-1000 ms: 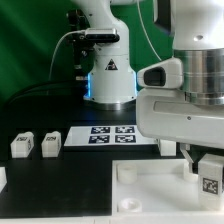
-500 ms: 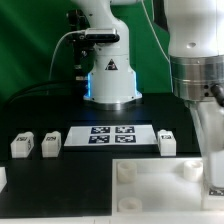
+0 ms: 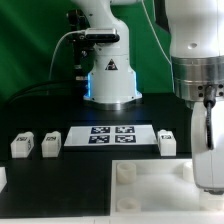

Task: Assemble one leg

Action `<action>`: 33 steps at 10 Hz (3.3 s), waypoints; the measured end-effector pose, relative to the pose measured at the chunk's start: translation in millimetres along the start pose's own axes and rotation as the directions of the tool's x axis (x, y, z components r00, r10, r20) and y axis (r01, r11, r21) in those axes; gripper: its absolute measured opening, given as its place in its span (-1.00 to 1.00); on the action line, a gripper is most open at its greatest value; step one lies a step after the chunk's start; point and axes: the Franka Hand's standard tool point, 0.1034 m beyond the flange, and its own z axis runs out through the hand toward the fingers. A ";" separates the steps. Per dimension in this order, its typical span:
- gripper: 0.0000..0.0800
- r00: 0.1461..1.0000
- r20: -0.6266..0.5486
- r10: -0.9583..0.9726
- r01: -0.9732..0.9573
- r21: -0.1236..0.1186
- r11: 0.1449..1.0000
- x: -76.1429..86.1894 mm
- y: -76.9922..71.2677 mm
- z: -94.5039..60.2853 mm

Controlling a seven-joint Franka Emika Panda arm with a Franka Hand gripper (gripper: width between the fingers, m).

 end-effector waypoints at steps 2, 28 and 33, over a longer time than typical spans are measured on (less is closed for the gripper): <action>0.60 0.952 -0.011 -0.307 0.307 0.003 0.952 -1.2 5.6 1.2; -0.05 0.960 0.050 0.275 -0.278 0.072 0.958 -0.5 1.5 -1.6; 0.60 0.977 0.081 0.199 -0.206 0.089 0.975 -14.0 10.2 -33.9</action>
Offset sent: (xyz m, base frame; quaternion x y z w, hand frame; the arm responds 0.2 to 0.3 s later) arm 0.0000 0.0000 0.0000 0.0000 0.0000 -0.1790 0.9838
